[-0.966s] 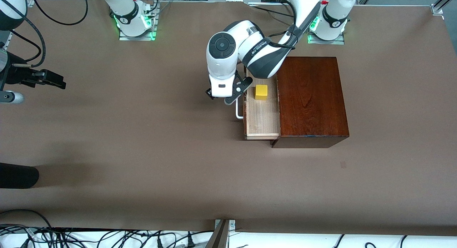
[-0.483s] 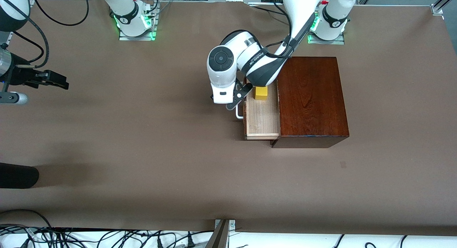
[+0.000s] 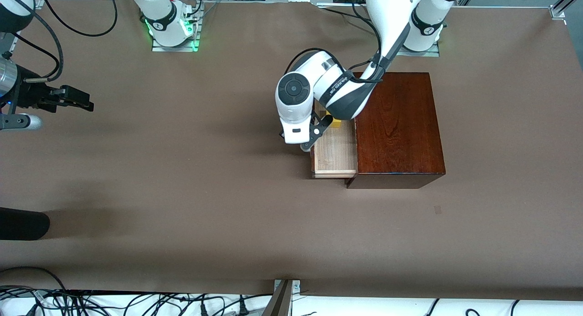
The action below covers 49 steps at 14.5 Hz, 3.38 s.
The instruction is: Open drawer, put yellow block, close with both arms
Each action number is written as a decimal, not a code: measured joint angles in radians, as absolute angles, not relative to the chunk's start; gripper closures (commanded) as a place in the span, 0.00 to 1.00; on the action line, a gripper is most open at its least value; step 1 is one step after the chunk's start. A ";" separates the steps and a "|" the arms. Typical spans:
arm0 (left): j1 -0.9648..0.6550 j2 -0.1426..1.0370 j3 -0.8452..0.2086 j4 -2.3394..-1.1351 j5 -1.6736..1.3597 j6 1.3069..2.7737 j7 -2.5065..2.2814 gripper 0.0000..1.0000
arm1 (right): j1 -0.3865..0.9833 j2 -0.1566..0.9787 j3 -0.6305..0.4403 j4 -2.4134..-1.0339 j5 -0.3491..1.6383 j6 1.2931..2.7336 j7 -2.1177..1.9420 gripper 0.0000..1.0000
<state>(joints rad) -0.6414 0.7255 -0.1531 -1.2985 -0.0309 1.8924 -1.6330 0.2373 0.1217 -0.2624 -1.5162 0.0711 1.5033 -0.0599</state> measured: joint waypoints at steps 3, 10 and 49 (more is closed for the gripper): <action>-0.642 0.725 -0.145 -1.293 -0.031 1.879 -1.589 1.00 | 0.134 0.114 -0.150 -1.521 0.056 1.502 -0.060 0.00; -0.614 0.695 -0.125 -1.328 -0.042 1.812 -1.453 1.00 | 0.062 0.052 -0.067 -1.625 0.033 1.600 -0.057 0.00; -0.187 -0.110 0.055 -1.716 0.035 1.575 -0.152 0.00 | 0.107 0.031 -0.098 -1.636 0.026 1.600 -0.033 0.00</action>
<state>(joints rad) -0.1871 -0.1104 0.0549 -1.7158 0.0349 1.5746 -0.1523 0.1070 0.0311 -0.0978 -1.6355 0.0261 1.6001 -0.0326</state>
